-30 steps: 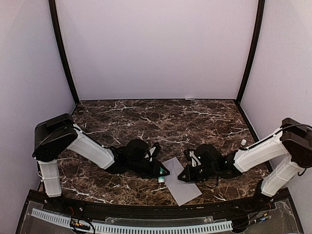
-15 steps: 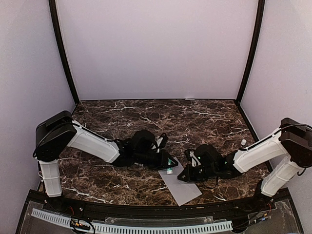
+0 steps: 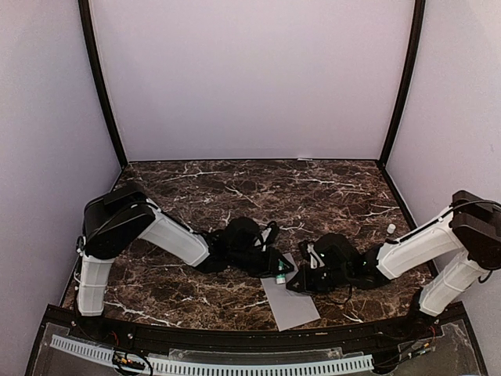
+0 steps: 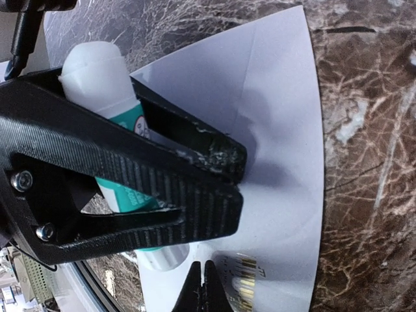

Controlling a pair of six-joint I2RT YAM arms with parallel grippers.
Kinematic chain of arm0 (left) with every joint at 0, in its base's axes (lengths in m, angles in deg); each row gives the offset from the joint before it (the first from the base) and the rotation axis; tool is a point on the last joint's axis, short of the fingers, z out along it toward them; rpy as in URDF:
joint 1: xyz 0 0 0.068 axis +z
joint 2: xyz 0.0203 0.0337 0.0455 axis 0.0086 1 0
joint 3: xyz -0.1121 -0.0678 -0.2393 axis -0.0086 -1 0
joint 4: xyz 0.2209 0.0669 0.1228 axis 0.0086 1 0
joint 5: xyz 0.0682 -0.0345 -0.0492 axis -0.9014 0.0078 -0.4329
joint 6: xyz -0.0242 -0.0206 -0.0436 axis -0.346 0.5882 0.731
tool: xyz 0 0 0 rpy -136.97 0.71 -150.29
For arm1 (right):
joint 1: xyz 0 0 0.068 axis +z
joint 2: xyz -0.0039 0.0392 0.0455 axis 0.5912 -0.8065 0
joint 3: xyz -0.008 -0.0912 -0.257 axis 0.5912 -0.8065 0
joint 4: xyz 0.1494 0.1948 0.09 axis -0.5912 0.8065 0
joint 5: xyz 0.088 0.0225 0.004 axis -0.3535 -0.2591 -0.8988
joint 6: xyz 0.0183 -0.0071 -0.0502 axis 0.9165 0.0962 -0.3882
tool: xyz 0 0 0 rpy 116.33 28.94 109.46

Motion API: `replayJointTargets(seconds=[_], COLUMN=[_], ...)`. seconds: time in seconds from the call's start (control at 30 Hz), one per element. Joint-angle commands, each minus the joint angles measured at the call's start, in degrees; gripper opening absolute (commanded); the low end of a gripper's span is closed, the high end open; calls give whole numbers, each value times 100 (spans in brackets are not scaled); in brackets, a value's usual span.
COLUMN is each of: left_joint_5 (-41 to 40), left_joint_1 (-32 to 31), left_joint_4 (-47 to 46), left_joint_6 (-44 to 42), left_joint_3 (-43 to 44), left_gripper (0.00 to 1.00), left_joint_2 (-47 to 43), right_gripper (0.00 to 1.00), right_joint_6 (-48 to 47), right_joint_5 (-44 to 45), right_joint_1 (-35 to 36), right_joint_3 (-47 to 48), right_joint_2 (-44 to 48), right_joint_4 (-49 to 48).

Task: Place the letter into the envelope and seal it
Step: Seal the envelope flap on the envelope.

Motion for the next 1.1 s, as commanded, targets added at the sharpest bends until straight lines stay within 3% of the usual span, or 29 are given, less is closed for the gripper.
replayJointTargets(seconds=[0.0, 0.43, 1.07], left_joint_5=[-45, 27, 75], left_joint_1=[-17, -18, -17], left_joint_4=[26, -175, -62], left_joint_6=[-8, 138, 101], left_joint_3=[-102, -364, -449], left_gripper=[0, 0, 0], left_joint_2=[211, 213, 83], right_gripper=[0, 0, 0], right_joint_6=[184, 716, 1212], right_joint_5=[176, 262, 1211], right_joint_1=[62, 402, 277], right_joint_3=[-318, -981, -549], right_joint_2=[135, 890, 293], right_joint_4=[399, 533, -106])
